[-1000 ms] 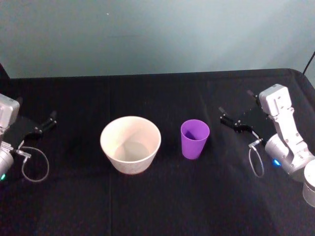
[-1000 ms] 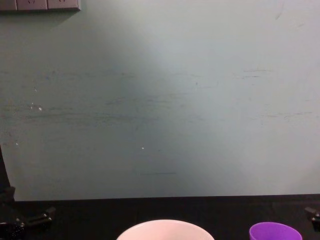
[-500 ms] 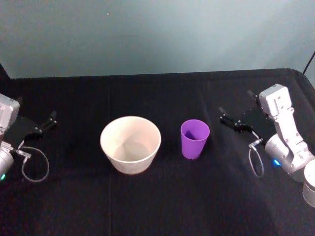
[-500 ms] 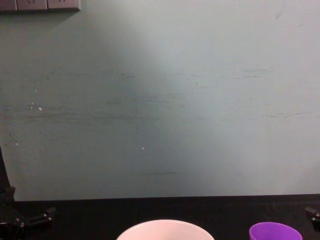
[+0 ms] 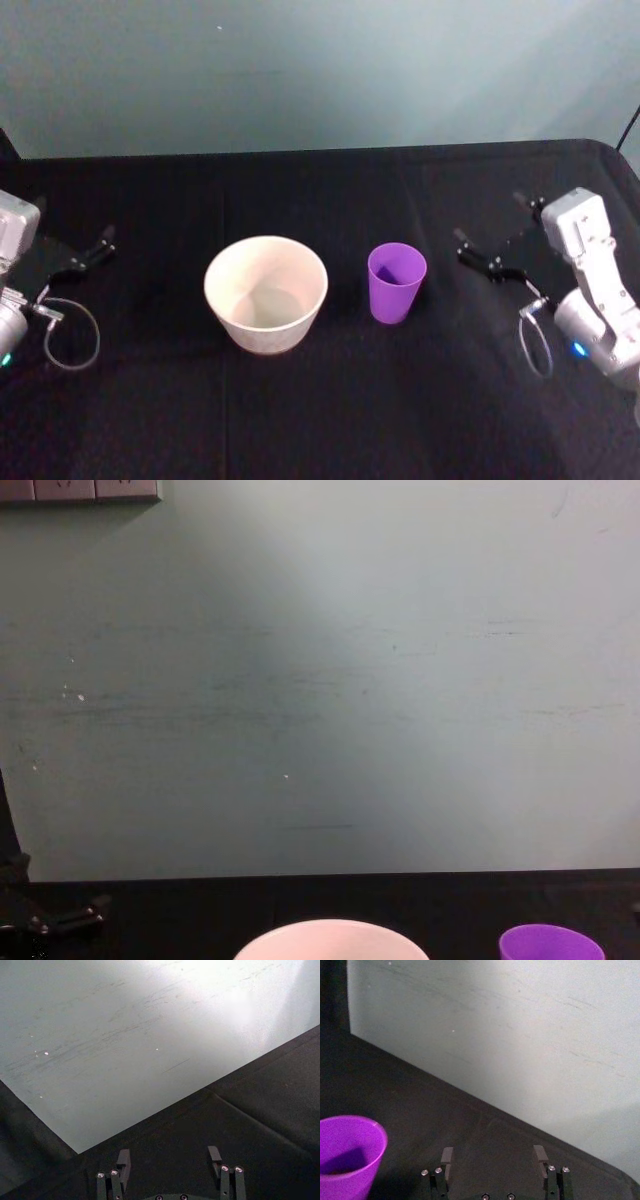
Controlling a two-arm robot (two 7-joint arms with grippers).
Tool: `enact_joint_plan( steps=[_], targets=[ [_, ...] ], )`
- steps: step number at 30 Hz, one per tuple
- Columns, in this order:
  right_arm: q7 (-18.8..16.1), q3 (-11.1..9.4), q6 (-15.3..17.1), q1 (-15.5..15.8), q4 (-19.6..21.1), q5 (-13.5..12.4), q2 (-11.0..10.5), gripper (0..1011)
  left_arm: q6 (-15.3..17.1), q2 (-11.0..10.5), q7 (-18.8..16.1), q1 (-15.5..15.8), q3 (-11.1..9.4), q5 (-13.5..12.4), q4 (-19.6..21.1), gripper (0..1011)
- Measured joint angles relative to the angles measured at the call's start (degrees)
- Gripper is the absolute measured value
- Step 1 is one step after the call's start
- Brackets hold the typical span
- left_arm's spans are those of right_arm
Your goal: Pick up the cup and pour the mung beans from the cup into the bowl.
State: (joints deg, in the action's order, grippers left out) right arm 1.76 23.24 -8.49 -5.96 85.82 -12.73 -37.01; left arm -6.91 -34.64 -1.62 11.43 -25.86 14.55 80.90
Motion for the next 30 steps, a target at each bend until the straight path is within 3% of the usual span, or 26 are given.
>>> enact_joint_plan(
  steps=[7, 15, 20, 30],
  targets=[
    [-3.5, -1.5, -2.0, 4.6, 2.8, -2.5, -2.0, 1003, 0.0, 0.0, 0.0, 0.0, 0.0, 0.0, 0.0, 1000],
    [-13.1, -2.9, -4.7, 6.7, 2.6, -9.6, -3.1, 1003, 0.0, 0.0, 0.0, 0.0, 0.0, 0.0, 0.0, 1000],
    [-17.2, -2.3, -5.1, 6.3, 1.8, -9.9, -3.2, 1003, 0.0, 0.0, 0.0, 0.0, 0.0, 0.0, 0.0, 1000],
    [-21.3, -1.4, -5.9, 4.7, 0.0, -8.8, -2.0, 1003, 0.0, 0.0, 0.0, 0.0, 0.0, 0.0, 0.0, 1000]
  ],
)
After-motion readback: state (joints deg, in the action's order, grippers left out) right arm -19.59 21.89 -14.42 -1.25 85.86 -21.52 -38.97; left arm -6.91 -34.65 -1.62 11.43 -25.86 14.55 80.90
